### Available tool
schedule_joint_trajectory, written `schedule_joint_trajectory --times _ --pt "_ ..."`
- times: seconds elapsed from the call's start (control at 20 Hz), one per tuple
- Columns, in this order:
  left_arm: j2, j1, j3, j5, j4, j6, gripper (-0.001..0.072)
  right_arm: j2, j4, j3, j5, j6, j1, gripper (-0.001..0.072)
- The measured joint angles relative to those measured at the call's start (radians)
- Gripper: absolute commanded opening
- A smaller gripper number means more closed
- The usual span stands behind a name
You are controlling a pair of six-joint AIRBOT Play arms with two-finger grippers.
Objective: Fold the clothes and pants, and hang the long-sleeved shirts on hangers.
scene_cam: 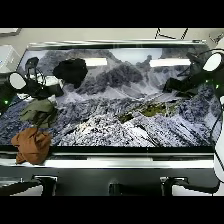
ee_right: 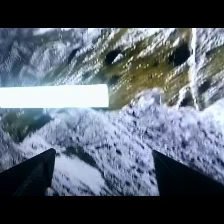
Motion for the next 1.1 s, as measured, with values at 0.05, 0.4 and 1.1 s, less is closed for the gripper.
schedule_joint_trajectory --times 0.05,0.4,1.1 --pt "-0.008 0.000 -0.001 0.083 -0.020 -0.025 0.0713 0.000 0.000 0.000 -0.036 -0.004 0.000 0.0676" --pt "-0.165 0.022 0.042 0.711 -0.187 -0.138 0.0720 -0.003 -0.008 0.000 -0.240 -0.026 0.000 0.0674" --pt "-0.734 0.100 0.445 0.641 -0.543 -0.359 0.0019 -0.053 0.000 0.000 -0.189 -0.026 0.000 0.0676"
